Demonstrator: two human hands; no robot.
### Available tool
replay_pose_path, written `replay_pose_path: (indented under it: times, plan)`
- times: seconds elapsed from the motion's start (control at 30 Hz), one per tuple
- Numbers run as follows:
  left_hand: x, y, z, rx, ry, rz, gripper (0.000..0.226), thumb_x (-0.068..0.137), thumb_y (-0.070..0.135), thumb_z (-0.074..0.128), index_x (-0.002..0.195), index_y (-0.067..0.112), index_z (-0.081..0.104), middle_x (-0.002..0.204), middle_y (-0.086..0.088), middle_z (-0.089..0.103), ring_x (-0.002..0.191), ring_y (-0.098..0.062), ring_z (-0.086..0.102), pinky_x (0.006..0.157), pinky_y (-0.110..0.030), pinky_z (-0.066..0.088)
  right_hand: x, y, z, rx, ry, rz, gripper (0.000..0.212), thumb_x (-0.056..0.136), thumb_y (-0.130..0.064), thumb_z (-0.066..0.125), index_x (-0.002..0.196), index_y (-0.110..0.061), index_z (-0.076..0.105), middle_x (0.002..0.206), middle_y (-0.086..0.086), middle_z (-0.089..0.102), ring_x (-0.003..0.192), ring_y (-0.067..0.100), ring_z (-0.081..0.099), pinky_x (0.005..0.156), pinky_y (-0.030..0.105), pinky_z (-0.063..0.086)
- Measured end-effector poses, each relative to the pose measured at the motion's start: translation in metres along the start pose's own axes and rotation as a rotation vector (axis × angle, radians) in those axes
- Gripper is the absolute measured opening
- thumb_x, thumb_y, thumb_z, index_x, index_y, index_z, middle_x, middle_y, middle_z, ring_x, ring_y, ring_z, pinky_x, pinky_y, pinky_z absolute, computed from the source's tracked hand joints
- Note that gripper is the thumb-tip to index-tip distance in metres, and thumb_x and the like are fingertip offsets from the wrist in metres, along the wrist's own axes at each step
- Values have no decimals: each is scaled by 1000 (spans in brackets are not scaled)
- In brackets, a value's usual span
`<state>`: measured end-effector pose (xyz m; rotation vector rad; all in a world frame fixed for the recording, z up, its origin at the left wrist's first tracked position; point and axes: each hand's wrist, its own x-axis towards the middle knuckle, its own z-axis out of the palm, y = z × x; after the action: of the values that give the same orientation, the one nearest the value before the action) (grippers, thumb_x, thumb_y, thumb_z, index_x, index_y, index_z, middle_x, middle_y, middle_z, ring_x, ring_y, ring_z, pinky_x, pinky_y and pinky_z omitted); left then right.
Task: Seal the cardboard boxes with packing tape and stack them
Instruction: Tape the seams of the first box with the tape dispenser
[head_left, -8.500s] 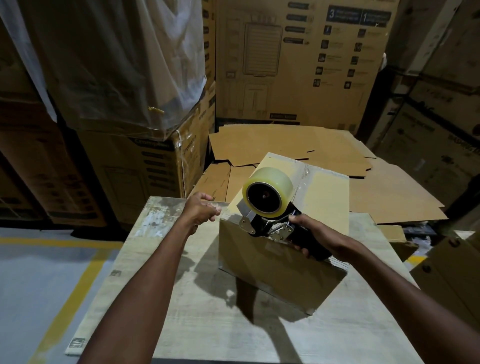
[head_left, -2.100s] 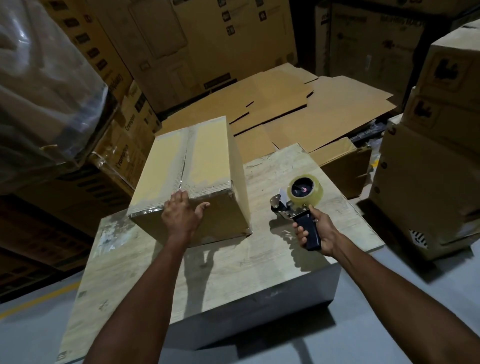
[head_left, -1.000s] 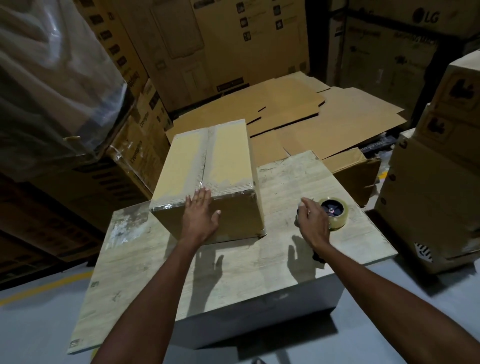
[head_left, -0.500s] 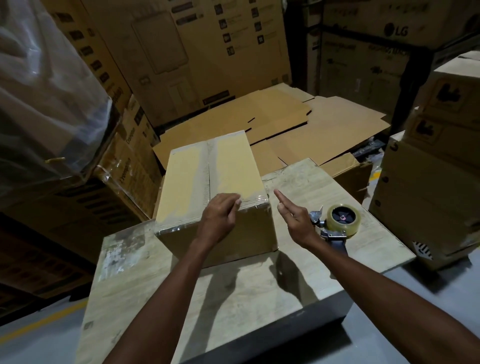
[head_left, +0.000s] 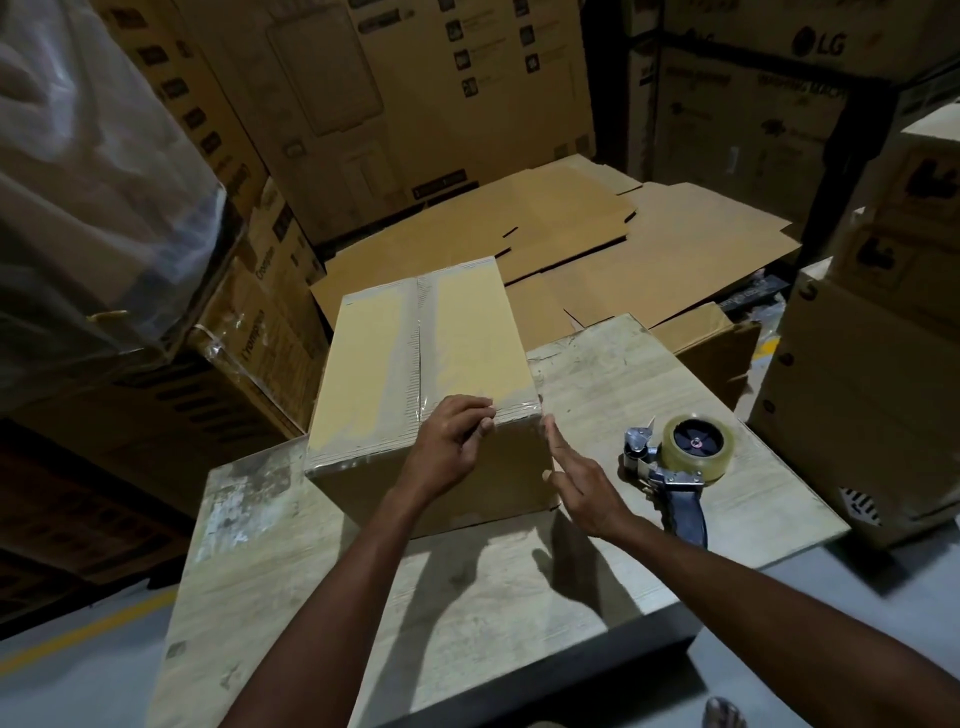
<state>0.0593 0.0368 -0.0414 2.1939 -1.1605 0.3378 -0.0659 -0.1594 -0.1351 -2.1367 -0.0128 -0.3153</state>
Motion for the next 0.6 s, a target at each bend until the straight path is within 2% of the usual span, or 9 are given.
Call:
replay_pose_path:
  times: [0.03, 0.1, 0.2, 0.33, 0.47, 0.53, 0.6]
  plan:
    - [0, 2, 0, -10, 9, -10, 18, 99, 16, 67, 113, 11, 77, 117, 0, 71, 111, -13, 62, 91, -27, 53, 0, 5, -4, -41, -2, 3, 71, 99, -43, 30, 163, -33, 2, 168, -7, 18, 152, 14, 30, 121, 42, 36]
    - [-1, 3, 1, -32, 25, -26, 19, 99, 19, 66, 112, 11, 78, 115, 1, 71, 111, -13, 62, 91, -28, 53, 7, 8, -13, -94, 60, -5, 64, 103, -43, 27, 161, -25, 10, 165, -1, 23, 150, 18, 33, 119, 49, 39]
    - [-1, 4, 4, -67, 54, -61, 21, 98, 24, 66, 108, 11, 79, 111, 2, 72, 109, -14, 64, 89, -31, 54, 25, -1, -32, -90, 161, -61, 59, 108, -44, 26, 162, -24, 12, 167, -4, 23, 151, 16, 32, 121, 40, 37]
    - [0, 5, 8, -74, 86, -90, 23, 98, 27, 64, 103, 11, 80, 107, 3, 73, 106, -14, 64, 87, -30, 53, 46, -6, -44, -154, 55, -189, 56, 112, -41, 29, 163, -33, 10, 171, -9, 16, 156, 3, 17, 124, 29, 26]
    - [-1, 3, 10, -38, 99, -76, 14, 95, 18, 69, 103, 11, 79, 107, 1, 74, 105, -14, 65, 88, -24, 51, 50, -3, -32, -165, 38, -278, 57, 111, -49, 25, 164, -36, 10, 171, -17, 9, 155, 8, 25, 118, 29, 37]
    - [-1, 1, 12, -19, 100, -59, 11, 93, 13, 73, 102, 12, 79, 108, 1, 73, 105, -14, 65, 88, -22, 50, 49, -3, -23, -144, 89, -278, 58, 110, -51, 25, 164, -39, 7, 171, -19, 6, 148, 12, 37, 106, 27, 47]
    - [-2, 1, 13, -11, 111, -44, 11, 92, 13, 74, 102, 11, 80, 108, 1, 73, 105, -15, 65, 87, -23, 51, 46, -2, -15, -136, 127, -274, 62, 111, -44, 34, 164, -39, 4, 172, -15, 7, 139, 10, 42, 96, 28, 52]
